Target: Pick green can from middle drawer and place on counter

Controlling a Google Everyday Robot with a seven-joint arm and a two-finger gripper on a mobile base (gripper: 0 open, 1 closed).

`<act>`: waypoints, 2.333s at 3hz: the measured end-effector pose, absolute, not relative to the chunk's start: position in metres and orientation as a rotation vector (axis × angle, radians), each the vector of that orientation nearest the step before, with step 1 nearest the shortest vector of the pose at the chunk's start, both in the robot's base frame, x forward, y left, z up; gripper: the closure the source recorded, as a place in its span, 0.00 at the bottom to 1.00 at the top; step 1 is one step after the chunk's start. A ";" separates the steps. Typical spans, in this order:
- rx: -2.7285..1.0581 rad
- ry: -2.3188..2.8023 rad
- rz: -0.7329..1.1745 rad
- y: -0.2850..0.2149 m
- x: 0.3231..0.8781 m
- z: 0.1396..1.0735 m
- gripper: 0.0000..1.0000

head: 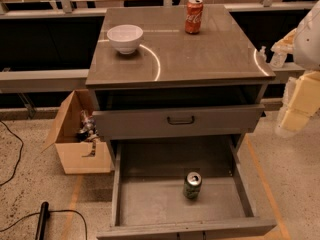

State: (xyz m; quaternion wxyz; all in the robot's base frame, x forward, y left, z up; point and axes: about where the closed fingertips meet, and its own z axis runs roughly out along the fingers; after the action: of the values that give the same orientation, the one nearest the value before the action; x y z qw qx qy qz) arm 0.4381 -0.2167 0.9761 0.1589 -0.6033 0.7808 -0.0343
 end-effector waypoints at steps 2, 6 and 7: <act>-1.673 2.210 -0.021 -0.212 0.449 0.954 0.00; -1.343 1.960 0.410 -0.185 0.517 0.709 0.00; -1.343 1.960 0.410 -0.185 0.517 0.709 0.00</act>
Offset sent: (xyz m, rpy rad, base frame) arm 0.0579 0.0232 -0.1141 0.4065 -0.0136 -0.0468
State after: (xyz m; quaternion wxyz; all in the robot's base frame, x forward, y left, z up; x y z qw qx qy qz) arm 0.5172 -0.1848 0.7094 0.3572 -0.5203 0.7593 0.1587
